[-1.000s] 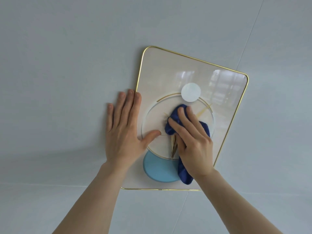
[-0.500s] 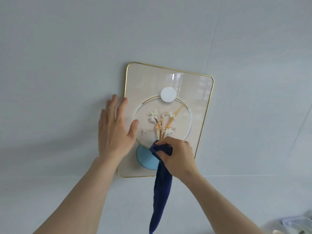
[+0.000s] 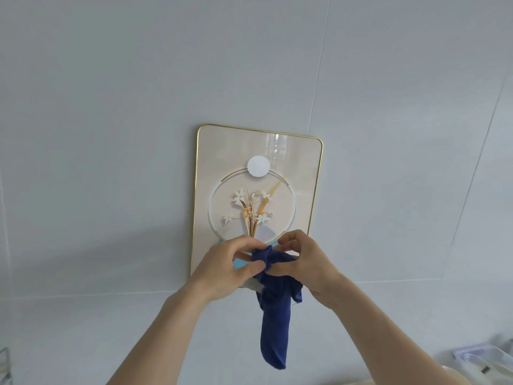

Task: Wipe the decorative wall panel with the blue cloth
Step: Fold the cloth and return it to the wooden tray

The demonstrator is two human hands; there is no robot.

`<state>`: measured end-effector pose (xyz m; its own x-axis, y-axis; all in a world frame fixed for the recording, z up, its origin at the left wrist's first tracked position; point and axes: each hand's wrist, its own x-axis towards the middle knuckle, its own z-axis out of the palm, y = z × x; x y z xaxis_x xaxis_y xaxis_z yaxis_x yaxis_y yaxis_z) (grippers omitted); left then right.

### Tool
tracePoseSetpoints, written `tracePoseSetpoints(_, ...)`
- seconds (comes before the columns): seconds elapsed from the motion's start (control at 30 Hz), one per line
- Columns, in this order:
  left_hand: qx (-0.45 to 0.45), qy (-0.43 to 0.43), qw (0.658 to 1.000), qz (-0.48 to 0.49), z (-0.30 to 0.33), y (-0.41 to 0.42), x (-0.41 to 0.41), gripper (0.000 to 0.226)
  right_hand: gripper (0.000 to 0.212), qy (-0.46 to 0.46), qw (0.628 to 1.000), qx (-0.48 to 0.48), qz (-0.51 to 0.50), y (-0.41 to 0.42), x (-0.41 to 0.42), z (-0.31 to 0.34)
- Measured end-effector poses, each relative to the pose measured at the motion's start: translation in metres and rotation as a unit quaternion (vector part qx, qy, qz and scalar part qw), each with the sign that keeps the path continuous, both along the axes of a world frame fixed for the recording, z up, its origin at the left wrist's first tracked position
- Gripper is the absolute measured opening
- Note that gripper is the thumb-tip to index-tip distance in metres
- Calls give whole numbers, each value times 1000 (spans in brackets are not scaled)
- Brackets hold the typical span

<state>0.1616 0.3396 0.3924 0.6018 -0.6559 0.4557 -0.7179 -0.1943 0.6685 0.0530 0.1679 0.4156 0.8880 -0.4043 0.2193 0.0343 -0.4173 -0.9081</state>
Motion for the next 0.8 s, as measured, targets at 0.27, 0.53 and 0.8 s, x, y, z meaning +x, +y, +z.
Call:
tracePoseSetpoints(0.27, 37, -62, 994, 86, 8, -10, -14, 11, 38, 56, 986, -154, 0, -22, -34, 12)
tracePoseSetpoints(0.53, 96, -90, 984, 123, 6, -41, -36, 11, 18, 69, 947, -306, -67, -58, -54, 6)
tracePoseSetpoints(0.8, 120, -64, 982, 129, -23, -75, -52, 7, 21, 99, 929, -328, -143, -108, -79, -24)
